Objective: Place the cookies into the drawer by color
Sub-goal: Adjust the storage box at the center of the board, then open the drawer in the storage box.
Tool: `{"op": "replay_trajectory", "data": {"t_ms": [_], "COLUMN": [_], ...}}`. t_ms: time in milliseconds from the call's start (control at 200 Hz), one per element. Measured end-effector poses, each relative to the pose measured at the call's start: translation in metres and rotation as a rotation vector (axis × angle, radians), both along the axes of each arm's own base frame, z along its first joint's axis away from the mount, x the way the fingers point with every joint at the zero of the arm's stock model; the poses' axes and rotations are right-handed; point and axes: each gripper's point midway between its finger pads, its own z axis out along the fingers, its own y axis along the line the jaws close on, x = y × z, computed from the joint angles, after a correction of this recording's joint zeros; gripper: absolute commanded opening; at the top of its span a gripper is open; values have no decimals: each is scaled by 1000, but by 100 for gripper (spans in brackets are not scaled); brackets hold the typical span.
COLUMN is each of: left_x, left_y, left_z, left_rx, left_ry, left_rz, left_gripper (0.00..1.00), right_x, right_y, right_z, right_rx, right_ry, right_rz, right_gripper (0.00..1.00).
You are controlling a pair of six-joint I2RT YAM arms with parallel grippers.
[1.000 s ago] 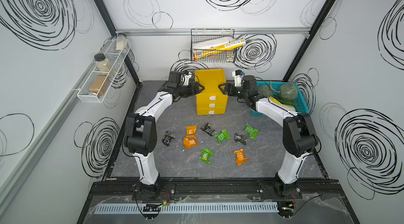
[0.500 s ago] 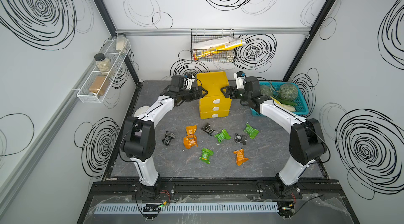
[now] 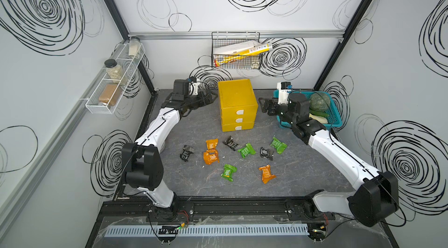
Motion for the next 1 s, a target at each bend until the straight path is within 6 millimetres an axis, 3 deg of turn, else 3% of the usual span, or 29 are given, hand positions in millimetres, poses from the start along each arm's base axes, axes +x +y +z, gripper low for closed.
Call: {"op": "replay_trajectory", "data": {"t_ms": [155, 375, 676, 1001], "left_x": [-27, -49, -48, -47], "left_y": [4, 12, 16, 17], "left_z": [9, -8, 3, 3], "left_rx": [14, 52, 87, 110], "left_ry": [-58, -95, -176, -196], "left_rz": [9, 32, 41, 39], "left_gripper": [99, 99, 99, 99], "right_x": [-24, -42, -17, 12], "right_y": [25, 60, 92, 106], "right_z": [-25, -44, -92, -96], "right_rx": [-12, -25, -93, -111], "right_ry": [64, 113, 211, 207], "right_rz": [29, 53, -32, -110], "right_gripper": [81, 81, 78, 72]}}
